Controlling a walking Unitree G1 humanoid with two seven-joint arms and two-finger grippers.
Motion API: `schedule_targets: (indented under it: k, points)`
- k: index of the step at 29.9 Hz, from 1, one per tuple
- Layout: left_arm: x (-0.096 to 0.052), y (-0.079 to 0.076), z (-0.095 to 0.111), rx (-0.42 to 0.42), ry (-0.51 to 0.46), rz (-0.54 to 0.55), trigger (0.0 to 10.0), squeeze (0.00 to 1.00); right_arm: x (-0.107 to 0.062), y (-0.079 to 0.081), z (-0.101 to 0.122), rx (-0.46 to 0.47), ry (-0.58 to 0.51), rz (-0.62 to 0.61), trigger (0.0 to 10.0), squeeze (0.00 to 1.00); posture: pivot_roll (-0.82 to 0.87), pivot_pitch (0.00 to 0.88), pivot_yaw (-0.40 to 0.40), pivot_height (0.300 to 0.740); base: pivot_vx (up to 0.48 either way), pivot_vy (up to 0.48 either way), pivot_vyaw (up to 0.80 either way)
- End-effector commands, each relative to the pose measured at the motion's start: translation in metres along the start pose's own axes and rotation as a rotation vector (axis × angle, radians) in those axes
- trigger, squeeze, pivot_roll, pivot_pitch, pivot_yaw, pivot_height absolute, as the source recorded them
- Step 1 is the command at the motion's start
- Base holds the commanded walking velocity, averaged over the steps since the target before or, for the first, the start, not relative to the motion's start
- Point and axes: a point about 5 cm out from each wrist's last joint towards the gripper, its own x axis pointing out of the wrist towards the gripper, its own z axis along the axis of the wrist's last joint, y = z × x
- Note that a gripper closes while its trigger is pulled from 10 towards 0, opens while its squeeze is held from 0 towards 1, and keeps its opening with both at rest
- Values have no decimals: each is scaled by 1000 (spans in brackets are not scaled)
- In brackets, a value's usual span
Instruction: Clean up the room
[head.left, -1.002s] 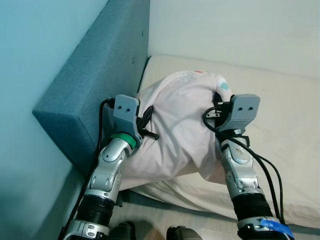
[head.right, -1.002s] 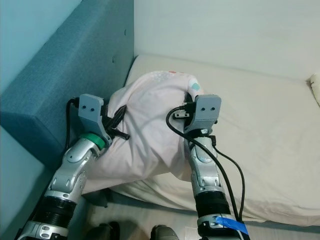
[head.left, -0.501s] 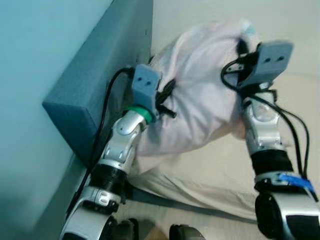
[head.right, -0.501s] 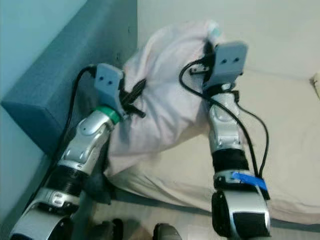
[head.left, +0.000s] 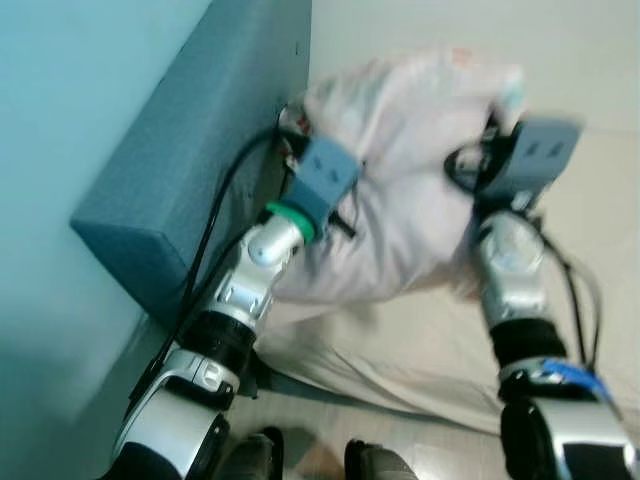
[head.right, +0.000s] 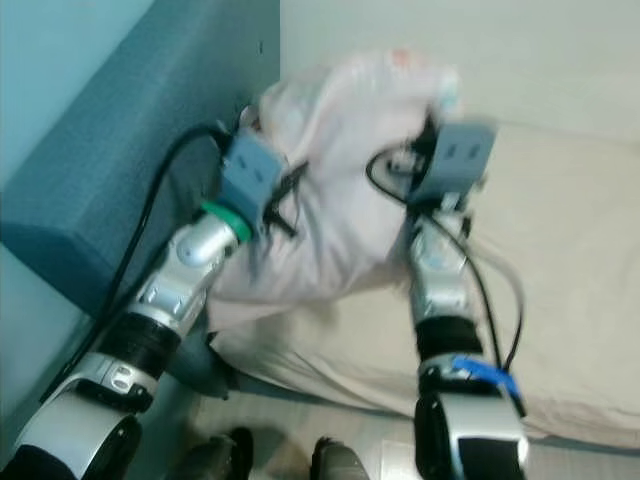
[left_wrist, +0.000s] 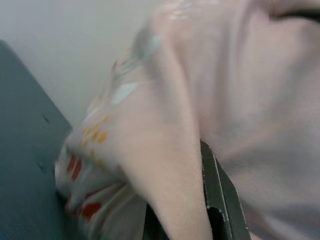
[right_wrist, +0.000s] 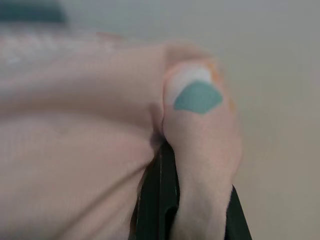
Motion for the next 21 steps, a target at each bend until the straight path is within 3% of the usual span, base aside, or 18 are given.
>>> schedule_targets:
  k: [1,2,3,4,6,8,9,12,14,17,21]
  points:
    - [1,-15,1,75,-18,-55,10000,0,-8,-1,-21,52,119,-28,10000,0,28,188,60,740,0,0,0]
    - [1,-15,1,75,-18,-55,10000,0,-8,-1,-21,52,119,-28,10000,0,28,188,60,740,0,0,0]
    - [-5,-27,-12,78,31,-56,10000,0,-22,-3,-55,15,330,-22,10000,0,29,211,66,740,0,0,0]
    - [-5,-27,-12,78,31,-56,10000,0,-22,-3,-55,15,330,-22,10000,0,29,211,66,740,0,0,0]
    - [-10,-39,-20,70,57,-74,10000,0,-33,-2,-73,-20,439,6,10000,0,25,222,67,740,0,0,0]
    - [-12,-43,-23,61,64,-83,10000,0,-36,-2,-76,-22,450,16,10000,0,25,222,67,740,0,0,0]
    - [-18,-54,-30,29,89,-94,10000,0,-42,1,-84,-44,503,46,10000,0,33,236,54,740,0,0,0]
    - [-19,-57,-33,20,95,-90,10000,0,-43,2,-86,-48,514,58,10000,0,33,238,52,740,0,0,0]
    - [-22,-65,-38,-39,117,-79,10000,0,-45,3,-88,-73,521,79,10000,0,36,249,38,740,0,0,0]
    - [-22,-65,-38,-39,117,-79,10000,0,-45,3,-88,-73,521,79,10000,0,36,249,38,740,0,0,0]
    - [-23,-69,-46,-83,150,-24,10000,0,-38,5,-82,-103,484,101,10000,0,34,274,26,740,0,0,0]
